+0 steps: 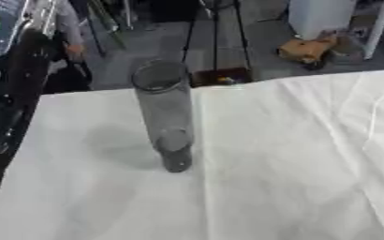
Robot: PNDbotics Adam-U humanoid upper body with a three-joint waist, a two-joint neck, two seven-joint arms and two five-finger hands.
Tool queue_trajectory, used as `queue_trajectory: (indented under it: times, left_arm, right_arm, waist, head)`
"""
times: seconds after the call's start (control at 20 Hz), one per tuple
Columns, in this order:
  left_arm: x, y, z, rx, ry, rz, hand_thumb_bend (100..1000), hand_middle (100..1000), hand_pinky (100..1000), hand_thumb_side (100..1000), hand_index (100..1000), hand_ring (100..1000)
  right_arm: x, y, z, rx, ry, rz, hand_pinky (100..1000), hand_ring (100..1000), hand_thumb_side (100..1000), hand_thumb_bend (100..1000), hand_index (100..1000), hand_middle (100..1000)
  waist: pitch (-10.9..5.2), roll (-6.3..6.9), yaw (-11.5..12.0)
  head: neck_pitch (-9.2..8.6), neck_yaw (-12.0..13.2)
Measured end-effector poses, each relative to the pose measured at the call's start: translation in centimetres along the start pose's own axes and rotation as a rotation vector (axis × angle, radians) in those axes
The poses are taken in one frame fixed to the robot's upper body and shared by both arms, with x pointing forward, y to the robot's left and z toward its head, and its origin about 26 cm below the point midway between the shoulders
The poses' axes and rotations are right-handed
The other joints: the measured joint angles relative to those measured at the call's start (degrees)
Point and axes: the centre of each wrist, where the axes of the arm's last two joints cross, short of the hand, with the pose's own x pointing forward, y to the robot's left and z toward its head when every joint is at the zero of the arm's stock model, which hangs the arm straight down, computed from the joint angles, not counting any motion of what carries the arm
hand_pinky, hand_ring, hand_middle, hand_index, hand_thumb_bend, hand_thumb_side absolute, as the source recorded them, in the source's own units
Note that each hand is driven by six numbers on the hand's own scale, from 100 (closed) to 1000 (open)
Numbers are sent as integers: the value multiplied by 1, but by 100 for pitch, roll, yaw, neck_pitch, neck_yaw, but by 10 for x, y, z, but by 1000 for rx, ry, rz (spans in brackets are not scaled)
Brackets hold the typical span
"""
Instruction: Arrange flowers into the vase.
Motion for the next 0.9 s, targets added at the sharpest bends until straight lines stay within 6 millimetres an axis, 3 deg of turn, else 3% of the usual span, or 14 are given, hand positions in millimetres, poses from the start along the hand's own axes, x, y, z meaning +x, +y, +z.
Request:
queue_trajectory:
  times: [0.9]
  left_arm:
    - [1,-14,7,-6,-16,-20,100,100,100,843,102,100]
  right_arm:
    - [0,1,-2,2,-2,-11,895,1000,1000,100,898,828]
  waist:
    - [23,90,-94]
  head:
    - [-1,5]
